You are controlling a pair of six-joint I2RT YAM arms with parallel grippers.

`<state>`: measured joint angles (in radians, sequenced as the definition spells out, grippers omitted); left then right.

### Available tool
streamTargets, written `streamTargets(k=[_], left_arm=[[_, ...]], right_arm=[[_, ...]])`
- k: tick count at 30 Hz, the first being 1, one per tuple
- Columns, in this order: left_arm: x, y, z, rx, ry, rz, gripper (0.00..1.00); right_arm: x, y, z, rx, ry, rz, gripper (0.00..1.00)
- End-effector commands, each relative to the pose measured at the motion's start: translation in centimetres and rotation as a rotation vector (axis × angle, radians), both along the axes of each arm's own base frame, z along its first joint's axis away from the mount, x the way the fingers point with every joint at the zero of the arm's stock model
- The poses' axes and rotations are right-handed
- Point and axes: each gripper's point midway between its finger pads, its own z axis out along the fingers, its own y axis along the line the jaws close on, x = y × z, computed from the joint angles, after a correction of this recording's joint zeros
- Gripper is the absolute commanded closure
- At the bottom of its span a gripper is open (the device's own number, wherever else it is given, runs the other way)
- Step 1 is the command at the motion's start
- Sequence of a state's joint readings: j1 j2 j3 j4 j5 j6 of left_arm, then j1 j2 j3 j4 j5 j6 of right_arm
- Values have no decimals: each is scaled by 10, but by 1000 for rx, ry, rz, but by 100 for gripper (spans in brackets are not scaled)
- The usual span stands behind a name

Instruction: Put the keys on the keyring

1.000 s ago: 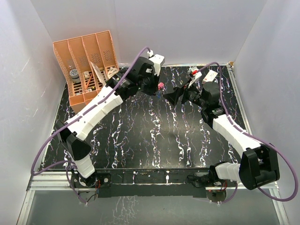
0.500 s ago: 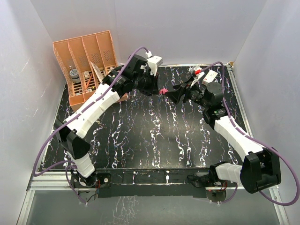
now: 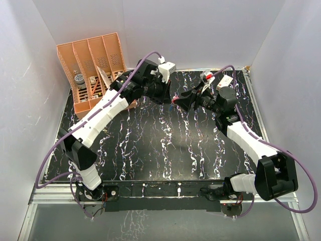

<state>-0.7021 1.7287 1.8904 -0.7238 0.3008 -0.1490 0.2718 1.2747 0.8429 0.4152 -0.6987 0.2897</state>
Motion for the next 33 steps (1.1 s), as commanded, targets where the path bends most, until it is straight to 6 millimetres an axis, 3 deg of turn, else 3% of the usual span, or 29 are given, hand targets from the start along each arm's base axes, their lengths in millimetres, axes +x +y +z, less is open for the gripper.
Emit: streamTargets(k=[1, 7, 19, 33], left_arm=[[-6, -2, 8, -12, 9, -38, 100], [-7, -1, 9, -12, 9, -36, 100], [-13, -10, 23, -73, 3, -84, 100], [3, -4, 30, -70, -86, -21, 100]], right_arm=[[4, 2, 43, 42, -129, 15, 37], [11, -5, 47, 51, -125, -55, 36], [28, -2, 27, 38, -56, -63, 35], [12, 6, 14, 27, -9, 26, 38]])
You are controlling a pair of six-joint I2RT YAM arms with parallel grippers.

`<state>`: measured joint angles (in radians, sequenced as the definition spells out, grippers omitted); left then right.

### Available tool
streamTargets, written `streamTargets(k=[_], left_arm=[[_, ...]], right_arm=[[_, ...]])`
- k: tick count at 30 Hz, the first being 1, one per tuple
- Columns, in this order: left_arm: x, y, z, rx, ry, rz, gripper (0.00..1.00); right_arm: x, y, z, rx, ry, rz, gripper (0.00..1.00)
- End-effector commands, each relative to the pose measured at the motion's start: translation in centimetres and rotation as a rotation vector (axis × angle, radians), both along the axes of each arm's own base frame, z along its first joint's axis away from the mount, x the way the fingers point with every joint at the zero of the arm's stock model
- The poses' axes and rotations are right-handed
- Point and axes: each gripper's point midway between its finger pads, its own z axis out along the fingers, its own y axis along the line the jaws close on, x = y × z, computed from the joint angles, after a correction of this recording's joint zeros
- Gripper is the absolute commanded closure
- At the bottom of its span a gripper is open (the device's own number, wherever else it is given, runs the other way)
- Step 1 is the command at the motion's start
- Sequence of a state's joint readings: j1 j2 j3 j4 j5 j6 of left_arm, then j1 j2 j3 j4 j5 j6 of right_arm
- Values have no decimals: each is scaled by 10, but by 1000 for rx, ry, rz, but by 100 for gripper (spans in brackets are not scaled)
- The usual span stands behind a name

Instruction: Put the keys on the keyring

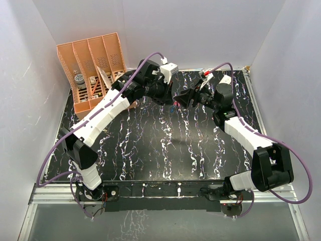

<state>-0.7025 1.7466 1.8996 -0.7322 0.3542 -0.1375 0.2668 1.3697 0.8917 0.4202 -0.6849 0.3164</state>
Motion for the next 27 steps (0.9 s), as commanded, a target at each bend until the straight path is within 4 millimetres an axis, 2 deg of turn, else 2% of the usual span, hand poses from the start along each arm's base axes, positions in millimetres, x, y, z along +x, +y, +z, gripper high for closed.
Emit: streamTargets(k=[1, 8, 14, 19, 27], left_arm=[[10, 2, 34, -66, -120, 35, 100], [21, 4, 37, -68, -162, 84, 100], [33, 15, 37, -41, -202, 167, 100], [33, 12, 39, -78, -210, 174, 100], [31, 8, 54, -172, -241, 186, 100]], right_arm=[[-11, 3, 26, 24, -67, 49, 38], [-20, 4, 25, 32, -53, 68, 39], [-26, 4, 30, 36, -54, 78, 39], [-27, 4, 26, 40, -38, 82, 39], [-25, 6, 21, 52, -20, 87, 39]])
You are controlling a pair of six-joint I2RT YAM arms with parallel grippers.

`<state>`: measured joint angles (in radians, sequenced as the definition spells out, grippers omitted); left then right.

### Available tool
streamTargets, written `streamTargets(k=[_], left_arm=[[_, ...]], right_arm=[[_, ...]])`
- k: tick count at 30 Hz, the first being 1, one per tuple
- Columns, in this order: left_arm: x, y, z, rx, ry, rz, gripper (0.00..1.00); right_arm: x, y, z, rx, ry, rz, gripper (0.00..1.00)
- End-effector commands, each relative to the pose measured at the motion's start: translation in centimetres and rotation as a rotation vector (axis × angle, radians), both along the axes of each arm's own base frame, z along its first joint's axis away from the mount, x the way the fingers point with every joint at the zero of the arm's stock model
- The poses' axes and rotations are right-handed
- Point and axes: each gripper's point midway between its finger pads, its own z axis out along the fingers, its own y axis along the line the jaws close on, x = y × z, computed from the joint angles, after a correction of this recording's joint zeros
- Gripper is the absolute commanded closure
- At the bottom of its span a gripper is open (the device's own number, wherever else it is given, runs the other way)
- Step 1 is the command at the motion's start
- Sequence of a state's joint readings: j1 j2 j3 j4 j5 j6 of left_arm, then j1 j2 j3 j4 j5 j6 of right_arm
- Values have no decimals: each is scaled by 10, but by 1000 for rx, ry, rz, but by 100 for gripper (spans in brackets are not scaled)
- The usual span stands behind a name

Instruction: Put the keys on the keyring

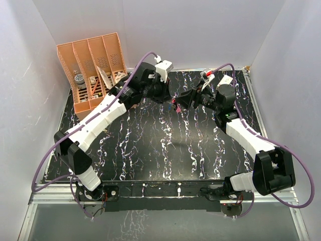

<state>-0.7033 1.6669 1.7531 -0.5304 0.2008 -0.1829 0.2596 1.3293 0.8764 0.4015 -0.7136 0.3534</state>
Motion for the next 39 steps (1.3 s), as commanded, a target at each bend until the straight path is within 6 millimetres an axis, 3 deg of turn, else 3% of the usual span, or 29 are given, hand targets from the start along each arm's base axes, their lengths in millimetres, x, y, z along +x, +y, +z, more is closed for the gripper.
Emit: streamTargets(k=[1, 12, 20, 30, 39], left_arm=[[4, -1, 49, -140, -122, 34, 100], [14, -5, 65, -267, -175, 100, 100], [15, 0, 64, -352, -208, 152, 100], [23, 22, 45, -236, -233, 235, 100], [25, 20, 43, -227, -229, 231, 100]], right_arm=[[-12, 8, 15, 32, -43, 67, 39], [-11, 10, 16, 55, -30, 67, 37], [-7, 10, 28, 102, -38, 43, 34], [-17, 10, 49, 127, -99, 75, 30], [-10, 8, 44, 121, -74, 37, 27]])
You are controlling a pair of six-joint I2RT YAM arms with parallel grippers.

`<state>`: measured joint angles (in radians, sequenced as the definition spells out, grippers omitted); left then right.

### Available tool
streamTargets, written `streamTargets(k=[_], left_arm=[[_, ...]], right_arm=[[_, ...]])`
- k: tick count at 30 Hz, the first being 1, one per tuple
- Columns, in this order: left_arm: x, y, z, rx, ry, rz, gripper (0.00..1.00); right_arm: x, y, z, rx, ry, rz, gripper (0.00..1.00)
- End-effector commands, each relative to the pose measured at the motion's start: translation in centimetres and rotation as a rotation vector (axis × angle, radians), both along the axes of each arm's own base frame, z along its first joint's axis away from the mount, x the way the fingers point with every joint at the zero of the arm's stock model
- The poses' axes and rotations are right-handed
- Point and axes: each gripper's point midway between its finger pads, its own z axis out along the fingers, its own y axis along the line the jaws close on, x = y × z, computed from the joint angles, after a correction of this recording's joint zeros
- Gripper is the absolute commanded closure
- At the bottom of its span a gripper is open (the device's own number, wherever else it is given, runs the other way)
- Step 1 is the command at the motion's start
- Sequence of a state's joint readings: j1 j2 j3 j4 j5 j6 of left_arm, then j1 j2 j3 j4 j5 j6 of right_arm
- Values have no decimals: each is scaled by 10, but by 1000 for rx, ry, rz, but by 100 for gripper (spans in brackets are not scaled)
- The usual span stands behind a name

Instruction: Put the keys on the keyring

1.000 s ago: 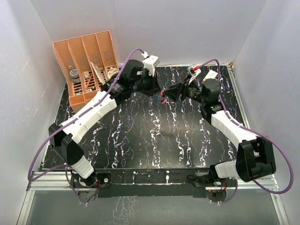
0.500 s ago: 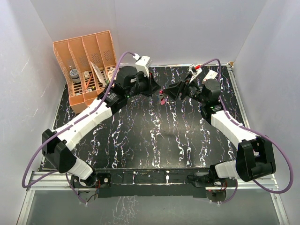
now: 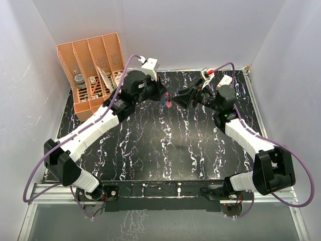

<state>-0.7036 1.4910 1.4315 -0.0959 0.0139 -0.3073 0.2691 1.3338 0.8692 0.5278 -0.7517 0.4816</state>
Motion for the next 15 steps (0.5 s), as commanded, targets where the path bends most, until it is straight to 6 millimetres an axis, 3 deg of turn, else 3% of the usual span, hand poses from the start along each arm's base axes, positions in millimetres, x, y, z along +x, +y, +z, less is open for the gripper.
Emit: streamTargets(k=[1, 11, 15], left_arm=[[1, 3, 20, -20, -43, 12, 100], [-17, -12, 23, -97, -141, -131, 100], [-11, -8, 7, -49, -131, -108, 100]], right_arm=[[0, -3, 22, 23, -69, -24, 27], [13, -10, 23, 1, -64, -101, 34], [24, -20, 9, -54, -13, -186, 34]])
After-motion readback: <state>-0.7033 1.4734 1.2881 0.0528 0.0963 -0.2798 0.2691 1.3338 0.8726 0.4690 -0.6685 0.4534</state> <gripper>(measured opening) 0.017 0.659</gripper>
